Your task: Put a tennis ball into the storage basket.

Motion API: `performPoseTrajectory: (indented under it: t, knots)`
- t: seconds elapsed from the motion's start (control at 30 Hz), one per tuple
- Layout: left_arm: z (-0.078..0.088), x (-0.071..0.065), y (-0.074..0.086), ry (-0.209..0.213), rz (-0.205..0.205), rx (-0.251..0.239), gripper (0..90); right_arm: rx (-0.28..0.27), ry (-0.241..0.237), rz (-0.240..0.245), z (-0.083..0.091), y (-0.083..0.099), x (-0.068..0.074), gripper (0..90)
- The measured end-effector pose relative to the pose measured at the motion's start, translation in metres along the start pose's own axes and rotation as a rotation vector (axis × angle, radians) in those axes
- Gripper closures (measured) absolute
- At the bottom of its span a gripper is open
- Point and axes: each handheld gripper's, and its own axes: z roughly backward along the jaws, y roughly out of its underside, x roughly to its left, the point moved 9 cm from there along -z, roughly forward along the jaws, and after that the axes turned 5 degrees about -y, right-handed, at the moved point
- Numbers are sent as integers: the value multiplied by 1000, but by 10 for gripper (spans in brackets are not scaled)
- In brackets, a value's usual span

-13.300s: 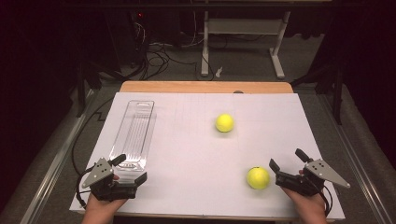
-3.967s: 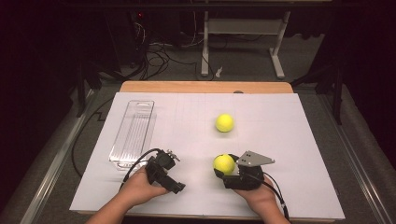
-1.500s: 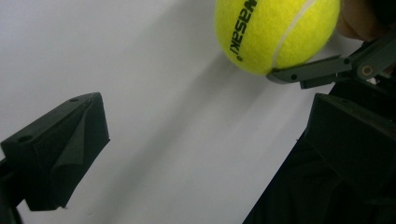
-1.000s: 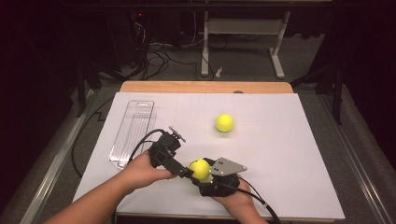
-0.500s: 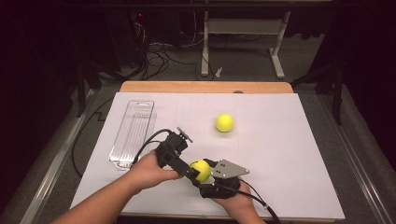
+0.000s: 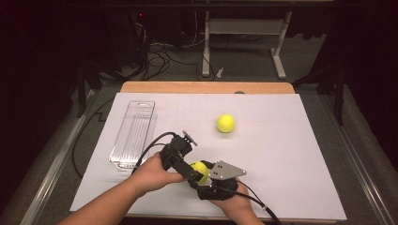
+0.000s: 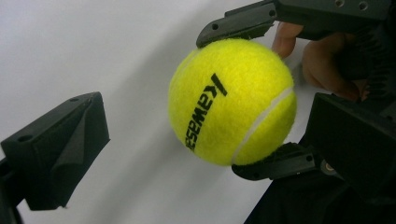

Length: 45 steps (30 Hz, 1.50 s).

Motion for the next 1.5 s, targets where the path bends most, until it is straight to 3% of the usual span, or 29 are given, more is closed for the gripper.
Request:
performPoseTrajectory:
  t: [0.63,0.93,1.5]
  knots:
    - [-10,-2,-1,6,-1,20,9,-14,-4,3,-1,-3,3,276]
    - [-17,-3,1,41,39,27,29,-24,-6,3,-1,-5,4,276]
    - [-18,-5,1,82,51,32,157,-27,-3,8,-1,-6,4,276]
